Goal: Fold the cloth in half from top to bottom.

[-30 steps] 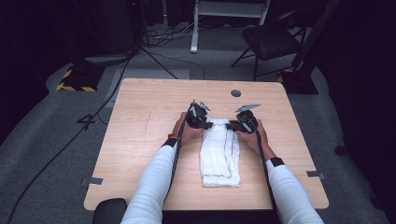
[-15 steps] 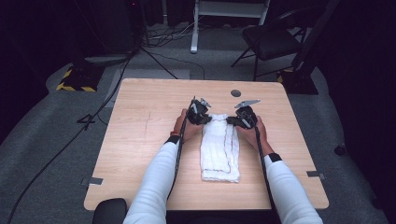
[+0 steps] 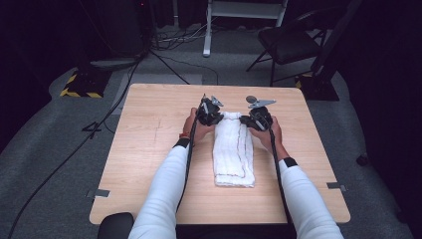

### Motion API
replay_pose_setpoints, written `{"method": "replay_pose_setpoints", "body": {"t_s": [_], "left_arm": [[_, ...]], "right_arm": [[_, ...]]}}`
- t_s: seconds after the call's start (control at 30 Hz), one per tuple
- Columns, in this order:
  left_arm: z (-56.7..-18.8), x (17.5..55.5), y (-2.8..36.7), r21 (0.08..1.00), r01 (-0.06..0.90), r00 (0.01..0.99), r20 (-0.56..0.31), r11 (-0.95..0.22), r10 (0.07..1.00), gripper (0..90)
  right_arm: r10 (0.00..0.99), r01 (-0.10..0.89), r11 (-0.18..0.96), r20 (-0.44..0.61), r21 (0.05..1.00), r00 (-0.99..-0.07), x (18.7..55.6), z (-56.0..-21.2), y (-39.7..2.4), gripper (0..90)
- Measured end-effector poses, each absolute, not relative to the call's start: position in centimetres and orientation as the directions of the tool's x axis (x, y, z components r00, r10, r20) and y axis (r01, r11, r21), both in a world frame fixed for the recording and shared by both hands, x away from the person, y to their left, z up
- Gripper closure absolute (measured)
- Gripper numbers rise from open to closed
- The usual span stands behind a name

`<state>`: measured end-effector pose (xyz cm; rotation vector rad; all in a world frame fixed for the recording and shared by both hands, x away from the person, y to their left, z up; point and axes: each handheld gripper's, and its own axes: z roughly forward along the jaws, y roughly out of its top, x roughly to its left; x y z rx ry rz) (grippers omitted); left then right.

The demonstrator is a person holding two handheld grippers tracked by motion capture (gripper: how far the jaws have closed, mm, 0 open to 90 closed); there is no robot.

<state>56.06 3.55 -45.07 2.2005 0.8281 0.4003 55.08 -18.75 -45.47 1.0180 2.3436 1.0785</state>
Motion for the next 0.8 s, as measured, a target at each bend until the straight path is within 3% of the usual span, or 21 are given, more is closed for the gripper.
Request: {"method": "replay_pose_setpoints", "body": {"t_s": [0.2, 0.8], "left_arm": [[-42.7, 56.4, 3.2, 0.762, 0.404, 0.736, 0.059, -0.507, 0.675, 84.1], [-40.5, 53.0, 4.4, 0.807, 0.309, 0.793, 0.074, -0.504, 0.605, 83.9]], "right_arm": [[0.745, 0.410, 0.419, -0.048, 0.810, -0.666, 54.9, -42.9, -19.3, 84.6], [0.715, 0.336, 0.432, -0.091, 0.837, -0.693, 51.7, -40.7, -19.9, 84.6]]}}
